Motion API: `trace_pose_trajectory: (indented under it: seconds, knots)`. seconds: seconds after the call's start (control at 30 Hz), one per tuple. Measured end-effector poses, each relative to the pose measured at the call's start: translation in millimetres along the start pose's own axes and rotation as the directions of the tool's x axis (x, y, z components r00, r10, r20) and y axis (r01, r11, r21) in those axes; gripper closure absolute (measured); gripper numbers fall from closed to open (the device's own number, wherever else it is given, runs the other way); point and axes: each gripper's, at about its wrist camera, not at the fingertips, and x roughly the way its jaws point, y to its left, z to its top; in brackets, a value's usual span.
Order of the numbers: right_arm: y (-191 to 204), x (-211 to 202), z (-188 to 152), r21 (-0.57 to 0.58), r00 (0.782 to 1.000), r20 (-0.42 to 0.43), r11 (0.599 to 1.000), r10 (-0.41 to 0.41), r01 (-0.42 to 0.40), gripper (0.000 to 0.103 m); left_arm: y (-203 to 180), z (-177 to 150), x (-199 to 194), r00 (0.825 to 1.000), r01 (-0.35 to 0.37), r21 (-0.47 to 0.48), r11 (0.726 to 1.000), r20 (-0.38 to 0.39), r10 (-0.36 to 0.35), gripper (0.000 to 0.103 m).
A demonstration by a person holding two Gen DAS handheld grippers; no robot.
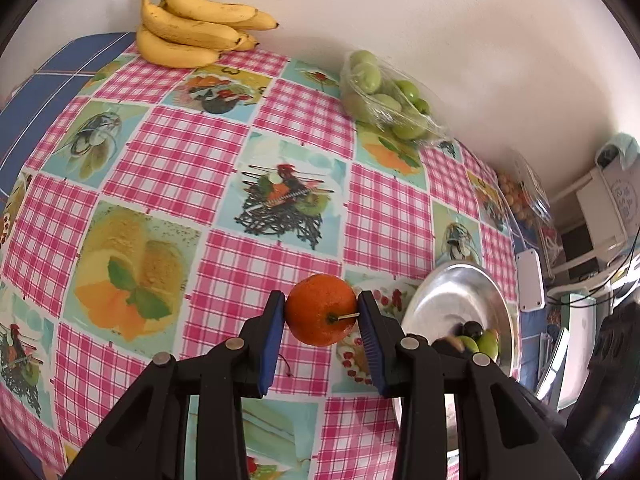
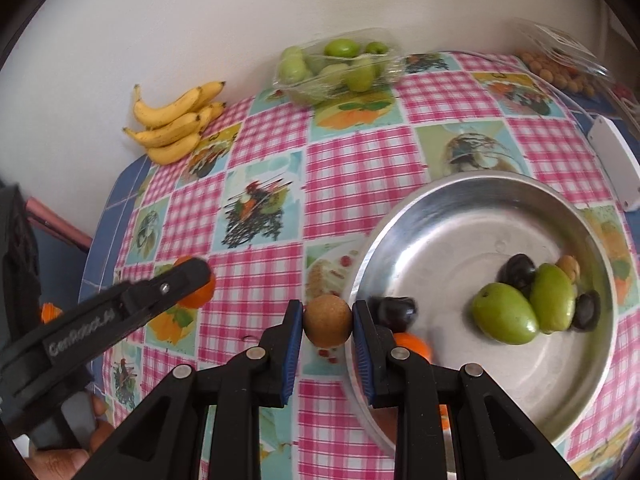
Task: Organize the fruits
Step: 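Carry the brown kiwi and the tangerine over the steel bowl with both tools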
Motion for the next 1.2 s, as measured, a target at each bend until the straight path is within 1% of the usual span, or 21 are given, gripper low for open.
trace_pose_trajectory:
  seconds: [0.13,0.23,0.33,0.4,0.5,0.67,0.8,0.9,1.03,1.2]
  knots:
    - [-26,-10,7,0.069,0.999,0.038,0.997,-0.03,0.028,0.076,-16,-6,1,1.0,-0.008,0.045,0.999,0.001,0.008,0.065]
    - [-46,-19,11,0.119,0.996,0.064,0.992,-0.056,0.048,0.076,-34,-11,2,1.0,-0.013,0.105,0.994,0.005,0.013,0.065]
    - [-64,-25,15,0.165,0.994,0.081,0.984,-0.075,0.061,0.076,-54,-17,6,1.0,-0.014,0.165,0.986,-0.001,0.015,0.065]
    - [-75,-28,17,0.193,0.992,0.088,0.979,-0.091,0.073,0.076,-65,-22,8,1.0,-0.002,0.196,0.981,-0.005,0.003,0.065]
    - [-86,-30,17,0.216,0.99,0.092,0.973,-0.106,0.084,0.076,-80,-27,7,1.0,0.004,0.24,0.971,0.012,-0.007,0.065]
    - [-94,-29,18,0.232,0.99,0.097,0.97,-0.101,0.077,0.076,-98,-34,12,1.0,0.007,0.301,0.954,0.019,-0.013,0.065]
    - [-96,-27,20,0.223,0.988,0.105,0.971,-0.11,0.084,0.076,-102,-36,18,1.0,0.012,0.32,0.947,0.014,-0.018,0.065]
    - [-98,-24,21,0.226,0.99,0.113,0.972,-0.09,0.062,0.076,-108,-37,26,1.0,0.016,0.343,0.939,0.004,-0.019,0.065]
    - [-101,-15,24,0.217,0.99,0.112,0.974,-0.082,0.056,0.076,-116,-37,37,1.0,0.018,0.367,0.93,-0.002,-0.018,0.065]
    - [-105,-4,27,0.217,0.992,0.106,0.975,-0.063,0.039,0.076,-119,-36,52,1.0,0.019,0.373,0.927,-0.006,-0.019,0.065]
